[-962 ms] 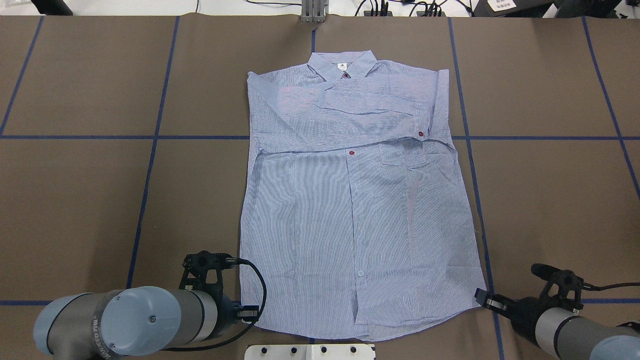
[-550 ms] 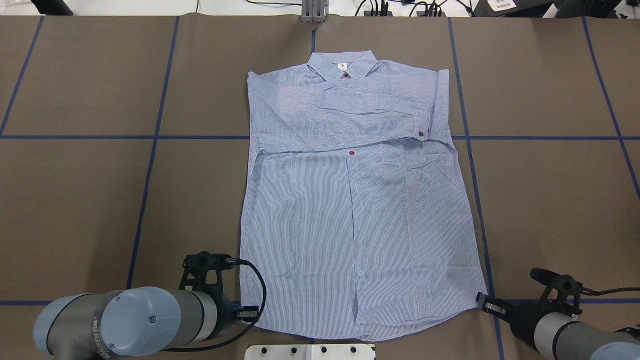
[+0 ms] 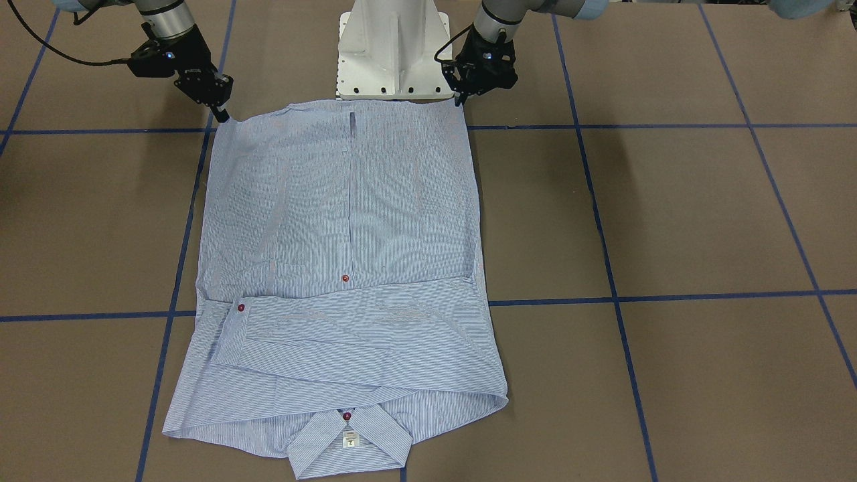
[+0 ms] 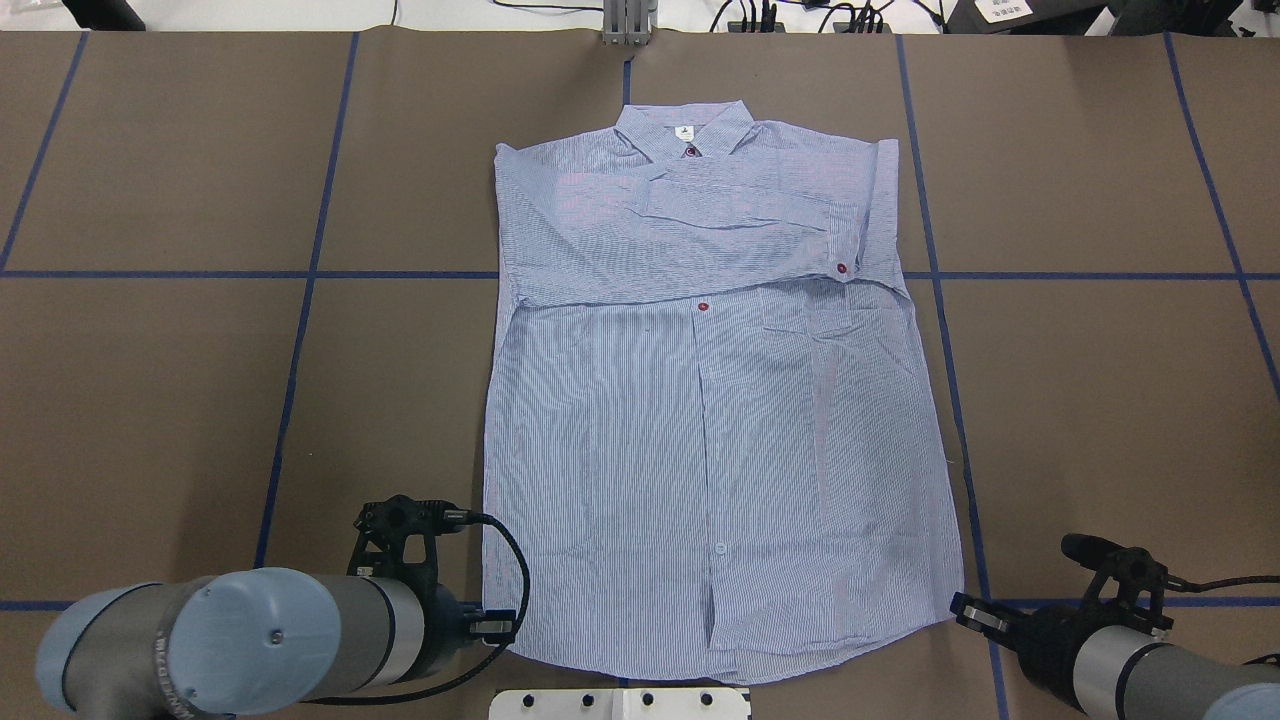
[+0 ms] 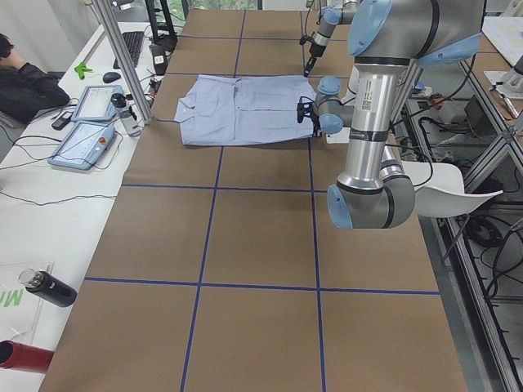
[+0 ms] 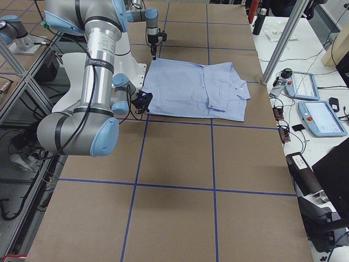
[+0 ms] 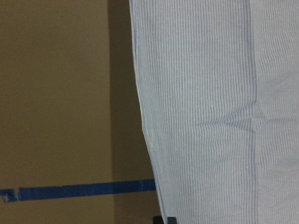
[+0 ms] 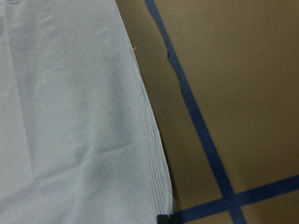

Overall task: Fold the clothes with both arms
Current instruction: 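Grasp the hem corners and fold them up toward the collar with both grippers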

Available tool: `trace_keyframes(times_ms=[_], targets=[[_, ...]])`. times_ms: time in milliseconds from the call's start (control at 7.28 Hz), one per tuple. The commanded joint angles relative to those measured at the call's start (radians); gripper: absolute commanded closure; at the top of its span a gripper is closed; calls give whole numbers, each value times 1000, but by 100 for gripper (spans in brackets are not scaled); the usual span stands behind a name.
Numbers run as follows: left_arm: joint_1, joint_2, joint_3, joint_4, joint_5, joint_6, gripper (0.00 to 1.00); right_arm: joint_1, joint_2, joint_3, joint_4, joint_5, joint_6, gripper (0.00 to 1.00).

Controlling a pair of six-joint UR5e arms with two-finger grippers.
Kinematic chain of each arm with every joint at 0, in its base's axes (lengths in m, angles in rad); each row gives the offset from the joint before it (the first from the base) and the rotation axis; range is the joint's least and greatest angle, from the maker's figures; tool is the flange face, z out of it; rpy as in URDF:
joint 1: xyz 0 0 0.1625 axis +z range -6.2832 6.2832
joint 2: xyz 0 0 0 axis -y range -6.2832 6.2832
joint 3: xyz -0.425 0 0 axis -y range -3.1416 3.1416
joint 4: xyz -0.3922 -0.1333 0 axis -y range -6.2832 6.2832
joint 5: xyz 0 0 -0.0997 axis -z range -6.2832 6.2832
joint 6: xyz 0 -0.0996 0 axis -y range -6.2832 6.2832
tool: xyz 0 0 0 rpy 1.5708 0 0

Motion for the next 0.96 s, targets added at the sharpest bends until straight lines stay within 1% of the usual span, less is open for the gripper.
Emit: trace_keyframes(times_ms=[0,137,275,412,550,687,824], targets=[[-17,6,-218,158,-104,8,100,8,-97,186,-17,107,-3,100],[-28,6,-307,227,-162,7,100,8,-128,261,-22,150,-3,100],[-32,5,-397,298,-218,5,100,12,-128,333,-64,208,-3,100],[-61,-3,-461,364,-256,7,100,69,-109,412,-159,294,-5,100],[-89,-8,-440,381,-259,7,100,214,-51,420,-230,436,-26,100],[-127,-24,-361,380,-252,7,100,323,-8,403,-275,465,-101,100],[-187,-84,-241,378,-234,7,100,388,79,333,-293,474,-153,100]])
